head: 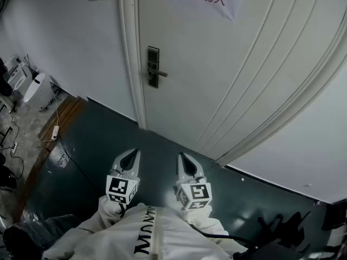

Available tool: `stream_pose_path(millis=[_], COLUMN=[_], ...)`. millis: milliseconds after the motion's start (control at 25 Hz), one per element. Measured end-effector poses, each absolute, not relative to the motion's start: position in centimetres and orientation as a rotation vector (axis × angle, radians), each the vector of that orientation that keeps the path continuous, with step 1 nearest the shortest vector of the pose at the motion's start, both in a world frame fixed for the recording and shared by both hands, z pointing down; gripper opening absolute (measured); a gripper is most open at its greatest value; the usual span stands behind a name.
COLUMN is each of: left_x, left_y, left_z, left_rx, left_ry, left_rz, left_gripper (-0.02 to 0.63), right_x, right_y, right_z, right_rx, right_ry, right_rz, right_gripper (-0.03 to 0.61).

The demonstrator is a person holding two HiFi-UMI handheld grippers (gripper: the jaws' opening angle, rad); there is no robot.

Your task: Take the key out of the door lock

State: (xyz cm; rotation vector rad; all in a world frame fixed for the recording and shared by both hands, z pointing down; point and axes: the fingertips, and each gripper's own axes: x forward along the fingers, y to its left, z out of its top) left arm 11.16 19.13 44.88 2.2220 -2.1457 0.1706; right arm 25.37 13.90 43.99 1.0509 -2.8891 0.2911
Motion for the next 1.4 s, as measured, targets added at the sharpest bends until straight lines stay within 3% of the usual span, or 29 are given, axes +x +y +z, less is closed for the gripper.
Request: stream_pose_path(millis=[1400], left_x=[13.6], left_y=[19.5], left_z=[46.4], left_rx=[2.115], left_ry=[-2.210], left_rz=[0.215], left_gripper=[0.000], right_x=[28.5], right_y=[12.8], right_z=[46.1], right_rx=[0.946], right_ry=[-2.917], right_rz=[0.447], right_gripper=[0.000])
